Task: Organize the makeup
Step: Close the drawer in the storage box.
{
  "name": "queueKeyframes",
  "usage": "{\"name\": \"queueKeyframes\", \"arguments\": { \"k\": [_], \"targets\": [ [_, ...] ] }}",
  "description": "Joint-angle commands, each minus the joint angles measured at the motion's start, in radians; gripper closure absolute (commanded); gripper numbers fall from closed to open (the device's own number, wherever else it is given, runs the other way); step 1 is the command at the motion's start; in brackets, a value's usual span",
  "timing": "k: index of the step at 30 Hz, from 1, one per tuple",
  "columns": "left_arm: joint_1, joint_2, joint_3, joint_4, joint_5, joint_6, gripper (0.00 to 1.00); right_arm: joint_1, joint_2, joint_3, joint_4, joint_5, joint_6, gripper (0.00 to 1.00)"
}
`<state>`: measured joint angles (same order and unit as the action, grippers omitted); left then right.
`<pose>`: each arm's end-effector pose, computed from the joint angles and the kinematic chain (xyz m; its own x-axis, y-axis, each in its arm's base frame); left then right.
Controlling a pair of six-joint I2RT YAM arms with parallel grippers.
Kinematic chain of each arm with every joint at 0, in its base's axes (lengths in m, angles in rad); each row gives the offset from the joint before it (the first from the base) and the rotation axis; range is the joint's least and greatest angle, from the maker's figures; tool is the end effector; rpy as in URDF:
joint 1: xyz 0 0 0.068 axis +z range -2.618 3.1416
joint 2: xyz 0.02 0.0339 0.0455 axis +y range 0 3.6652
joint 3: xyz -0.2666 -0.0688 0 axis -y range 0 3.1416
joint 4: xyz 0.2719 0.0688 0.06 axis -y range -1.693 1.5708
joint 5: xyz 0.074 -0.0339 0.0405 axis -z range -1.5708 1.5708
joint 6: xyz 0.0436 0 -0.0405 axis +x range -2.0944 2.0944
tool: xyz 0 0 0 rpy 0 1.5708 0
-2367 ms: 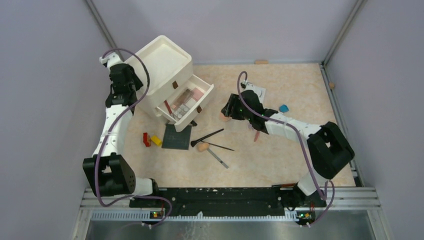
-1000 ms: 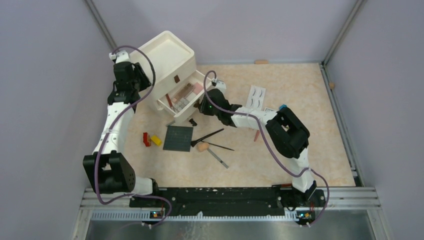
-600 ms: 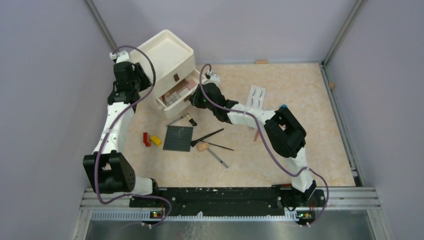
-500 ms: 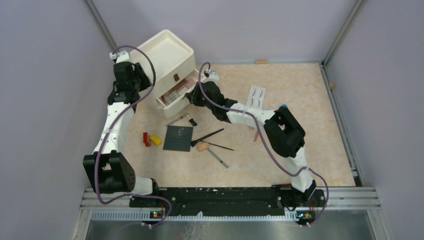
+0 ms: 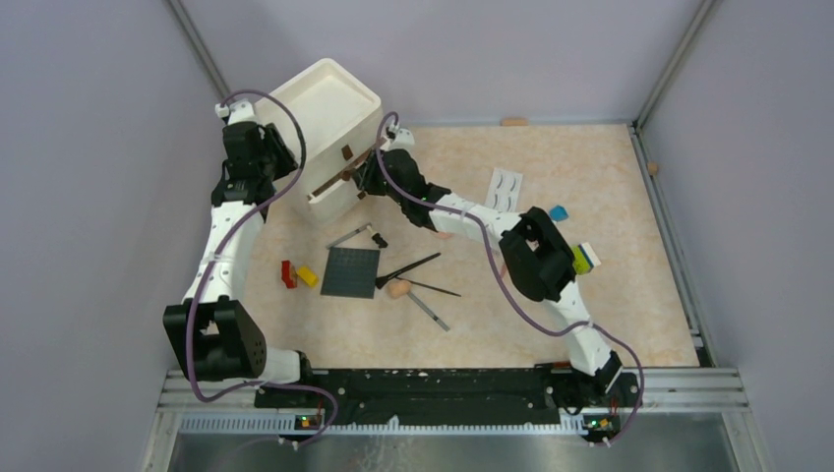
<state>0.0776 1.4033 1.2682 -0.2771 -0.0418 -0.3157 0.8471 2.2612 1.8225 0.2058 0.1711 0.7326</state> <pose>0.3595 0.0298 0.3521 -0.3438 -0.3379 -0.8762 -0.2339 0.9344 -0.2686 0.3865 0.4261 0.2309 -0.5341 0.3908 -0.7496 -0.3652 0.6931 0.6215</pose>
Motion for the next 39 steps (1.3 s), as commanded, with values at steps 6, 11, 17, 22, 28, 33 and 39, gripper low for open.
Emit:
{"name": "queueKeyframes", "arguments": {
  "k": [6,11,17,22,28,33,39],
  "targets": [
    [-0.027,0.032,-0.043,-0.085,0.137,-0.008,0.53,-0.016,0.119,0.153,0.091,-0.1,-0.019,0.69],
    [-0.027,0.028,-0.044,-0.083,0.139,-0.008,0.53,-0.017,0.025,-0.021,0.204,-0.09,-0.034,0.69],
    [-0.027,0.03,-0.043,-0.083,0.142,-0.009,0.54,-0.016,-0.133,-0.286,0.316,-0.017,-0.048,0.67],
    [-0.027,0.034,-0.042,-0.083,0.143,-0.01,0.54,-0.02,-0.129,-0.297,0.276,0.018,-0.04,0.67],
    [-0.027,0.034,-0.04,-0.082,0.137,-0.005,0.54,-0.044,-0.006,-0.111,0.216,-0.034,-0.019,0.68],
    [-0.027,0.035,-0.042,-0.081,0.141,-0.005,0.54,-0.061,0.15,0.153,0.114,-0.088,-0.038,0.68],
    [-0.027,0.037,-0.043,-0.08,0.148,-0.005,0.54,-0.069,0.155,0.167,0.112,-0.116,-0.029,0.68]
  ]
}}
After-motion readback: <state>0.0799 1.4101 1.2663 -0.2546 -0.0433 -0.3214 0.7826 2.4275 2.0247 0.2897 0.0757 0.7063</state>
